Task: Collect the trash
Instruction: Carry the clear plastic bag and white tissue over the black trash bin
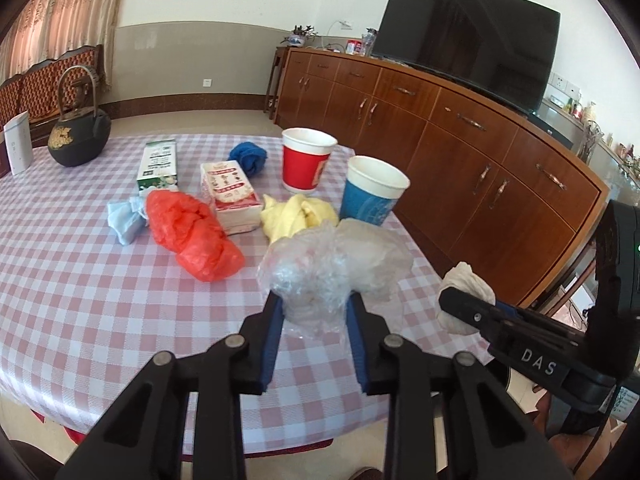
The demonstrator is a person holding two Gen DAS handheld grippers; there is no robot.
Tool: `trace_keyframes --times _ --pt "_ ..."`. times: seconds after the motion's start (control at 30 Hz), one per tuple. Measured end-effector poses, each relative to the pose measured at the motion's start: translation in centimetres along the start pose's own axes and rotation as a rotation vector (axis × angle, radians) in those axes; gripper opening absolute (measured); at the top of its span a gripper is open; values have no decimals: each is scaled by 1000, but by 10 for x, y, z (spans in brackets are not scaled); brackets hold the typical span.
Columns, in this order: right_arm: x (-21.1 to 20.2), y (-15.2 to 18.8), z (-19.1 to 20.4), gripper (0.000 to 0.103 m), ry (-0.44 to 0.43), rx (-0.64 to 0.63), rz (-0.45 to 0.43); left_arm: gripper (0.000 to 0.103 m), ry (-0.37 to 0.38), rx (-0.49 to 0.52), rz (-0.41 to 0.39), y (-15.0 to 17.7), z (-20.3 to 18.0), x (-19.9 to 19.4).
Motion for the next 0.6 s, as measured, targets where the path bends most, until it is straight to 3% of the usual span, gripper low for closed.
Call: trace_keyframes --times 0.33,0.6 --pt "-59 28 -108 32 145 188 -66 32 147 165 84 4 -109 34" --pt "-95 71 -213 32 262 377 -73 32 246 312 170 14 -210 74"
Point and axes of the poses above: each gripper's, at about its wrist camera, not at the fingertips, and x roughly the way its jaws point, z to its left, y to its underside, the point moved 4 cm from there along x, roughly the way its jaws point, and after that the axes turned 14 degrees about z, right-handed, at the moved point
